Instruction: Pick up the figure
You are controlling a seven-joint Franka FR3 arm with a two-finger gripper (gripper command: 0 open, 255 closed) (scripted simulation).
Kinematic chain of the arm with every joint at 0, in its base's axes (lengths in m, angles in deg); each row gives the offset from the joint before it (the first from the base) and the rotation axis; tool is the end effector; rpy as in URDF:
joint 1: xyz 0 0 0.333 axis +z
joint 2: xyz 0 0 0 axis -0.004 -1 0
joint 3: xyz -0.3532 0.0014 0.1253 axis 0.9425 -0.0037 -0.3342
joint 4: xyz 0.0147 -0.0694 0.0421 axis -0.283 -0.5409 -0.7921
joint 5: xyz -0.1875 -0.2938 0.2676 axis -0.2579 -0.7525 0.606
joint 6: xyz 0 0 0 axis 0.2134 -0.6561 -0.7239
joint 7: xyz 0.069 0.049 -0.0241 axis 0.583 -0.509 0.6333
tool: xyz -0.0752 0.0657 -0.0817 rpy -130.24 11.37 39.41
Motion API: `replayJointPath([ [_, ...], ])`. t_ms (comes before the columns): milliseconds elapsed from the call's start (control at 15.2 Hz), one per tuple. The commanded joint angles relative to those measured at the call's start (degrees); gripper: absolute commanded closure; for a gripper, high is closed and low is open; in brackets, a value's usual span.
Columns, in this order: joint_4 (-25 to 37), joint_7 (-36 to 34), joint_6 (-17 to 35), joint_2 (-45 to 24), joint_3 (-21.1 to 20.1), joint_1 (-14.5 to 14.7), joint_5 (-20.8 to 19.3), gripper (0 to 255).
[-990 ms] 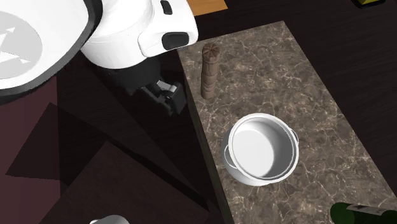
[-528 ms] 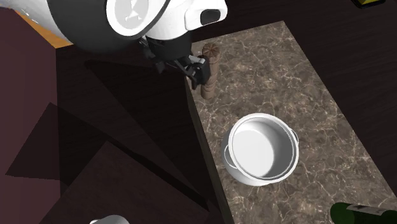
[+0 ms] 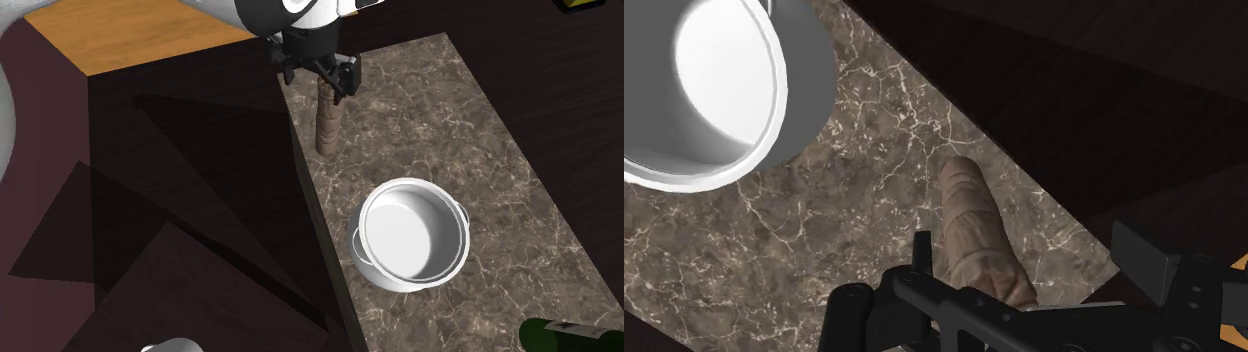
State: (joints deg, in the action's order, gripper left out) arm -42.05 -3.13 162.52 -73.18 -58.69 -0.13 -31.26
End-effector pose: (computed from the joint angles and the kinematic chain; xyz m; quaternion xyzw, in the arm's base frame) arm 0.6283 0.0100 0.5193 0.9990 0.0391 0.0182 0.0118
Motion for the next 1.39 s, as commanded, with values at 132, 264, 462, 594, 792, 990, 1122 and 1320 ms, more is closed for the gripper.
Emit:
replayJointPath([
  [132,8.9,-0.4,0.9,-8.7,0.0,0.2,-0.8,0],
  [264,13.9,-0.5,0.9,-13.2,0.0,0.3,-1.1,0],
  [462,15.0,-0.7,2.3,-15.4,0.1,0.4,-1.3,0],
  [594,13.8,-0.7,3.7,-15.6,0.1,0.4,-1.4,0],
  [792,12.2,-0.8,5.8,-16.1,0.1,0.4,-1.4,0],
  [990,11.7,-0.8,6.3,-16.2,0.1,0.4,-1.4,255],
  [1122,11.7,-0.9,6.3,-16.2,0.1,0.4,-1.4,255],
  [1320,11.7,-0.9,6.3,-16.2,0.1,0.4,-1.4,255],
])
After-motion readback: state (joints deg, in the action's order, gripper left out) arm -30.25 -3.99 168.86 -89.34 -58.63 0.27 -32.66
